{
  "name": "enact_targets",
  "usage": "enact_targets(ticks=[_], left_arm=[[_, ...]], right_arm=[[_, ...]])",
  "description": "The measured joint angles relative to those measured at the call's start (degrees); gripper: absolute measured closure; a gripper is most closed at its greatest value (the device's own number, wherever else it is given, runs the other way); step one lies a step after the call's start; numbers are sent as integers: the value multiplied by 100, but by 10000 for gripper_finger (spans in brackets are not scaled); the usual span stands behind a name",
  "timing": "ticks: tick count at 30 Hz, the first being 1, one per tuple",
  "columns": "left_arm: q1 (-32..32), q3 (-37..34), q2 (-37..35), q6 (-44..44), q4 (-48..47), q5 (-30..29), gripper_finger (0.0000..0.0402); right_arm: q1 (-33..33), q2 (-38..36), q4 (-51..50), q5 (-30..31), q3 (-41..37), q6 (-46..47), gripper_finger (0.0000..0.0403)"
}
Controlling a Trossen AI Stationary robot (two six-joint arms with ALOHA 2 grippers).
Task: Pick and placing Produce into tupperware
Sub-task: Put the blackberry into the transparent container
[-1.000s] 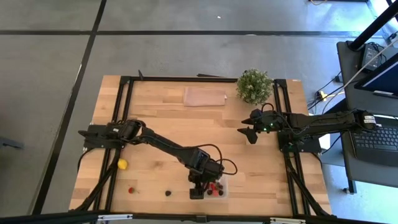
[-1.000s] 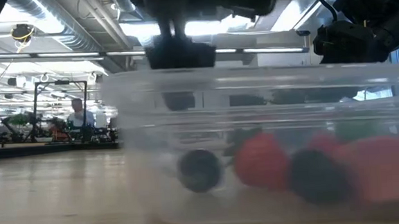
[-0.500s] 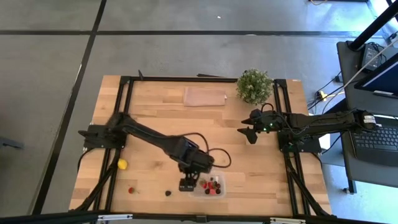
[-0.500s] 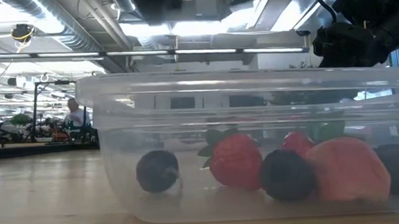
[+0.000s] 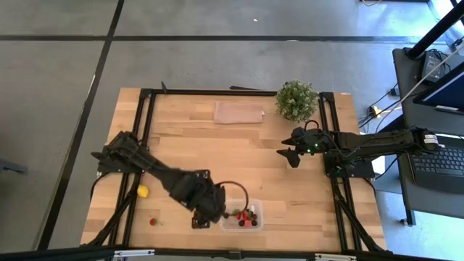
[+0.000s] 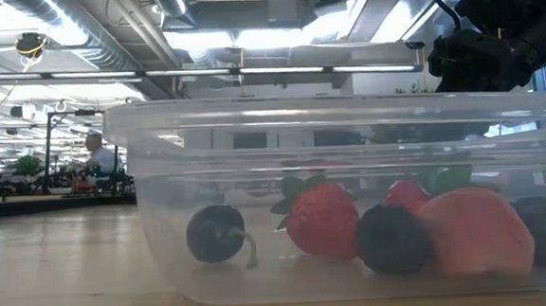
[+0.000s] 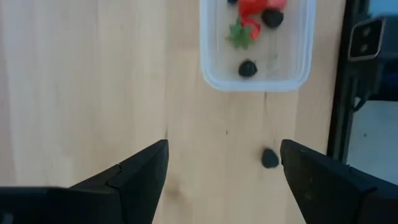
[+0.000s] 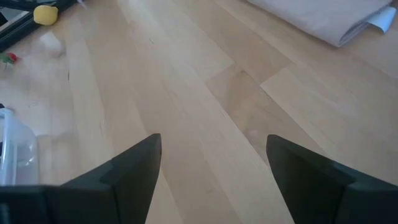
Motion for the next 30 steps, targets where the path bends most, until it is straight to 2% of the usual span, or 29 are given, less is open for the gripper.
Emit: enact_targets(ticks=[8, 13, 16, 24, 30], left_arm=[[-417, -4, 157, -1223, -59, 204, 104], [-559, -65, 221, -1673, -46, 209, 104], [-642, -423, 251, -1892, 84, 229, 104], [-864, -1807, 254, -2052, 1560, 637, 104], [-932, -2454, 254, -2065, 2198, 644, 104]], right_arm=[[0, 0, 7, 0, 0, -5, 111], [0, 7, 7, 0, 0, -13, 111], [0, 14, 7, 0, 0, -13, 111], [2, 20, -2, 0, 0, -13, 111], [2, 20, -4, 0, 0, -13, 111]])
